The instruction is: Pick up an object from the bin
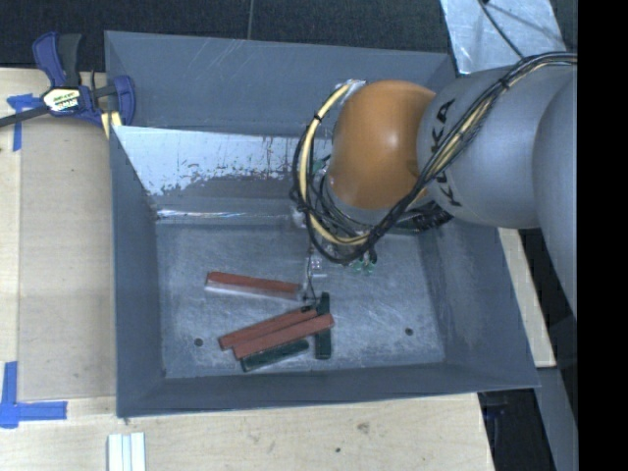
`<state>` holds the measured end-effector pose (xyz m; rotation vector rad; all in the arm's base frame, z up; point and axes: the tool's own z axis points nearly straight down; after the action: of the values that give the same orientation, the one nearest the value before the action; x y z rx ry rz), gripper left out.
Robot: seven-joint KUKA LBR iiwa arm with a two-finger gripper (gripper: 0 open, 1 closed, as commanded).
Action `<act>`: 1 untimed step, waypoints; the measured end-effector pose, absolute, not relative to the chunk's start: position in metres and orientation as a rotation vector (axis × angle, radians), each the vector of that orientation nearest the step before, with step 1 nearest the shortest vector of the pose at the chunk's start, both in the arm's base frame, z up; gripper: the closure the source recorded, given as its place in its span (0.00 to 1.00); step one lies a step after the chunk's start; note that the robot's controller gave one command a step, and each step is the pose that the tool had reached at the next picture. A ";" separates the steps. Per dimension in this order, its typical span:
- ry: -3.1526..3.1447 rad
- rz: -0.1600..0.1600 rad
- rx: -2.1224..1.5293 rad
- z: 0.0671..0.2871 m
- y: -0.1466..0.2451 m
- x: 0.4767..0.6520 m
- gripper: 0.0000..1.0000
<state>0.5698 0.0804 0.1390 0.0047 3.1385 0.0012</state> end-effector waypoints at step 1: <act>3.142 0.004 0.056 0.069 0.145 0.585 0.00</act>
Offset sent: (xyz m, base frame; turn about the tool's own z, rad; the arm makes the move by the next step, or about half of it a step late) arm 0.0164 0.0603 -0.0661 0.0388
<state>0.5852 0.1446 0.0689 0.0560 3.1416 0.0040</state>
